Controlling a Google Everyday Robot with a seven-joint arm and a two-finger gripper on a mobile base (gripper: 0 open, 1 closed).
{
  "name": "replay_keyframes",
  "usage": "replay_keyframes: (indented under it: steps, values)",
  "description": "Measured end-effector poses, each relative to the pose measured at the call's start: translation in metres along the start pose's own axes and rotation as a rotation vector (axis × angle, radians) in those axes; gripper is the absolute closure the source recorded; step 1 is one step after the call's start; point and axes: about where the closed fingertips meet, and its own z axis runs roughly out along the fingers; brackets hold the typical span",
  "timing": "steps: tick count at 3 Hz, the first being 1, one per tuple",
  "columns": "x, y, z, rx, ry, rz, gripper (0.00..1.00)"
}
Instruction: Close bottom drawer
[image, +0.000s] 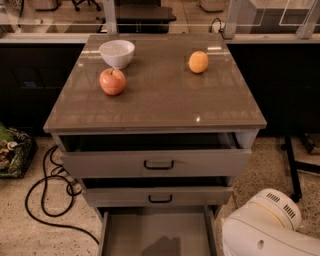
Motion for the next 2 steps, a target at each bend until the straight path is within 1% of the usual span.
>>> replay_keyframes:
  steps: [1, 2]
  values:
    - [0.033, 0.011, 0.012, -0.014, 0.098, -0.035, 0.0]
    - [0.057, 0.019, 0.026, -0.019, 0.103, -0.022, 0.0]
